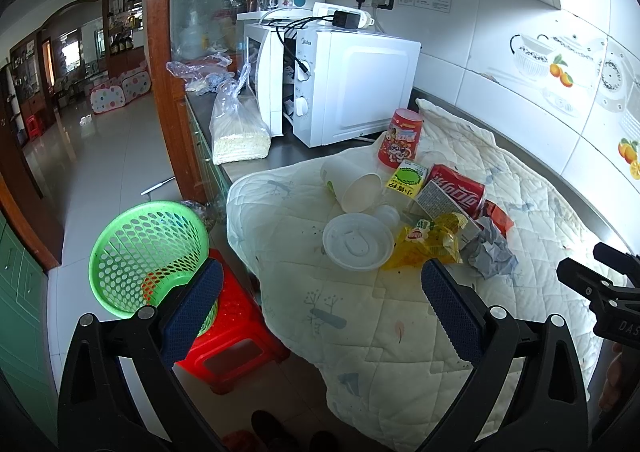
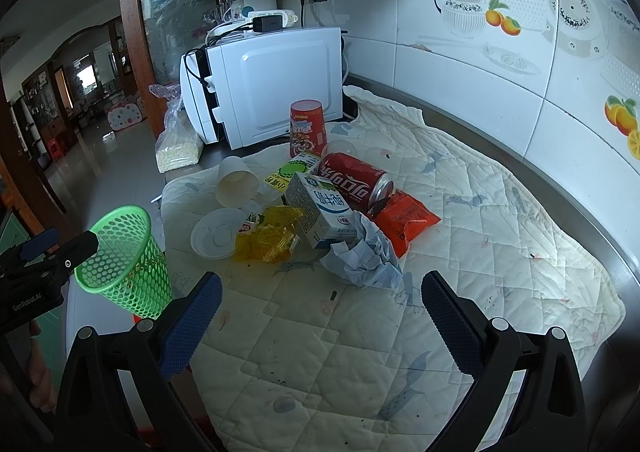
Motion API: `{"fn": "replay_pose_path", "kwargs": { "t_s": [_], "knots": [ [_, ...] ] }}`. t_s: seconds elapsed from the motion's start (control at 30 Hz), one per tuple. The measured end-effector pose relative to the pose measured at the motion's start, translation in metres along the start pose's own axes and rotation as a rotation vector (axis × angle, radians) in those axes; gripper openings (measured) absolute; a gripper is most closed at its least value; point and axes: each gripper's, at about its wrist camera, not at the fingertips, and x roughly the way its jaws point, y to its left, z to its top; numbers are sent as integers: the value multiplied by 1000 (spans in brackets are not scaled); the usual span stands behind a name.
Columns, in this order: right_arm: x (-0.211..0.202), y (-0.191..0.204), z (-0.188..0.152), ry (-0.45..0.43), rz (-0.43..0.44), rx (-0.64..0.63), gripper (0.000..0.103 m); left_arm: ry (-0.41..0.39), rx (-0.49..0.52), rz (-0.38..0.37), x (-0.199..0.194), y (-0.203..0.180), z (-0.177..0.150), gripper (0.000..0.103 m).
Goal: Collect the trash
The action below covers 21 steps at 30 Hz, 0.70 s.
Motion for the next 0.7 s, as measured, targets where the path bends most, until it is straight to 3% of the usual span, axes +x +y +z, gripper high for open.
{"fn": "replay_pose_path", "kwargs": {
  "t_s": [0.7],
  "knots": [
    [2, 1, -1, 1, 2, 1, 97, 1, -2, 2, 0, 1, -2, 98]
  ]
}}
